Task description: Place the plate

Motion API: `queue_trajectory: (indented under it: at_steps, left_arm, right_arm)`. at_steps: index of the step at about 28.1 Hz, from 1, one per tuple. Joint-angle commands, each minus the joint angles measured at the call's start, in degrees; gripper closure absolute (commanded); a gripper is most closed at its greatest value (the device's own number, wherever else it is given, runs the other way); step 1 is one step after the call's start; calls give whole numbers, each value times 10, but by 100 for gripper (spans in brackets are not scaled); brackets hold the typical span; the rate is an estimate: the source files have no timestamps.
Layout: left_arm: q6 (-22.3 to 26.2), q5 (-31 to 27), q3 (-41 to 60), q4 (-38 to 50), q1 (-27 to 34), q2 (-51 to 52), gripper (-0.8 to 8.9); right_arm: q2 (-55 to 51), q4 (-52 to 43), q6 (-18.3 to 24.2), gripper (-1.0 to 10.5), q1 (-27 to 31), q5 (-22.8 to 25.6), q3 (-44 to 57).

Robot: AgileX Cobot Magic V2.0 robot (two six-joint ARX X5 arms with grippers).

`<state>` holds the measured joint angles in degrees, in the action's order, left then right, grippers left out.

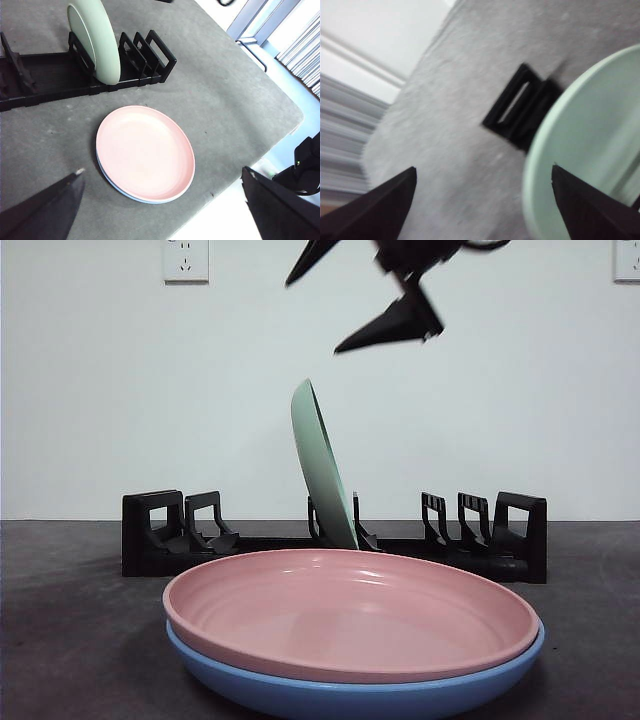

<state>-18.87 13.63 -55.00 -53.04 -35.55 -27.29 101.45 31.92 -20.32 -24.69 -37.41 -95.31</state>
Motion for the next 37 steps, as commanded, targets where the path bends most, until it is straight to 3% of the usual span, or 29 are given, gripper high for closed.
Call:
queue_trajectory:
  at_steps: [1,8,16,20,33,37]
  left_arm:
    - [17,-1,-13,3,-5,0,315]
    - [17,-3,-13,3,-5,0,315]
    - [24,-3,-13,3,-5,0,315]
    - [24,-3,-13,3,-5,0,315]
    - [24,-3,-13,3,-5,0,315]
    - [24,-3,-13,2,-5,0,315]
  right_arm:
    - [45,-8,-6,514,-3,17,-30]
    - [86,-37,-16,533,-3,30,-34]
    - [91,-49,-23,759,-4,30,-34]
    - [94,-51,-45,756,-5,30,-34]
    - [96,-49,-48,762,-17,46,-34]
    - [96,-46,-52,896,-18,47,-34]
